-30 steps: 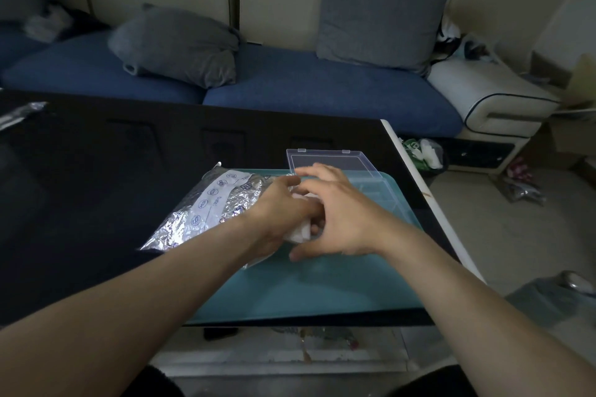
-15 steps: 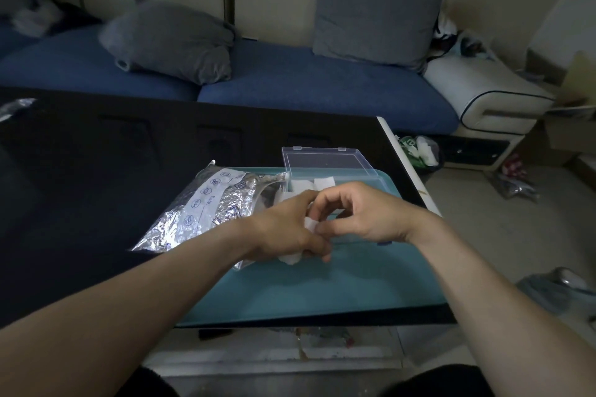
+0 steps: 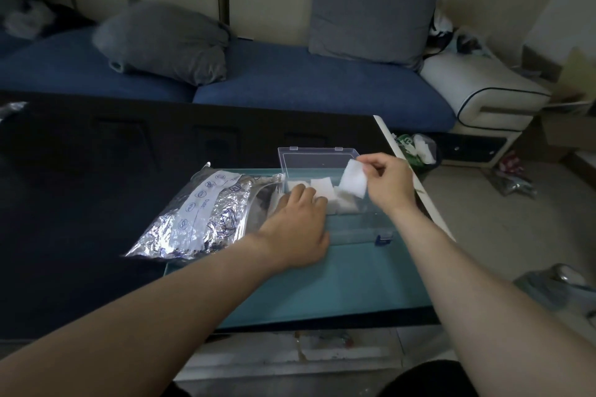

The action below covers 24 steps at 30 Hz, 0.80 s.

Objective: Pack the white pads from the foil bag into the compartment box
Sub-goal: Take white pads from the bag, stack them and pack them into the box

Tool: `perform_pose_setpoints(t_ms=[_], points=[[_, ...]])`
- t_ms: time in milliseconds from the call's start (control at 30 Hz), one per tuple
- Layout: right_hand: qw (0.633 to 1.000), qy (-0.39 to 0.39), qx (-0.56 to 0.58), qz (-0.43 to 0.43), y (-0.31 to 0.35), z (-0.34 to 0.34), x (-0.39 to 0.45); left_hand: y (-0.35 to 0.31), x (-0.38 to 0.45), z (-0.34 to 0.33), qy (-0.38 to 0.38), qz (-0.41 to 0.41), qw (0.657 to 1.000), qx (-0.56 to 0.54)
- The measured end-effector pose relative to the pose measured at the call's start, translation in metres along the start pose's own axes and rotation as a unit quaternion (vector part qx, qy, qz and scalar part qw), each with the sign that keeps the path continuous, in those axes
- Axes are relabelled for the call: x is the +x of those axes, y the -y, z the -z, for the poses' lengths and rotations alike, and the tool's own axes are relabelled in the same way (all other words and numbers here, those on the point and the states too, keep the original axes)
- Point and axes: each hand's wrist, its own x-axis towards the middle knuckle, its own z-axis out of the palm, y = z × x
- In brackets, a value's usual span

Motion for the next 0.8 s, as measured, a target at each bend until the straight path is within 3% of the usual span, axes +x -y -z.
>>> perform_pose_setpoints(t_ms=[200,467,600,800], points=[[0.99,0.101,-0.088,-0.05,-0.002,-0.02,-0.002,-0.007,0.004,-0.01,0.014,-0.03,0.999,0.036],[0.991,0.014,-0.097,-0.092,-0.001,-0.024,-0.003,-0.007,0.004,-0.014,0.021,-0.031,0.998,0.042],[0.993,0.019,-0.065,-0.101,0.004,-0.015,-0.001,-0.004,0.003,-0.013,0.014,-0.033,0.999,0.026],[0.984,0.035,-0.145,-0.094,0.006,-0.018,-0.004,0.0,-0.002,0.014,-0.05,-0.037,0.998,-0.023]])
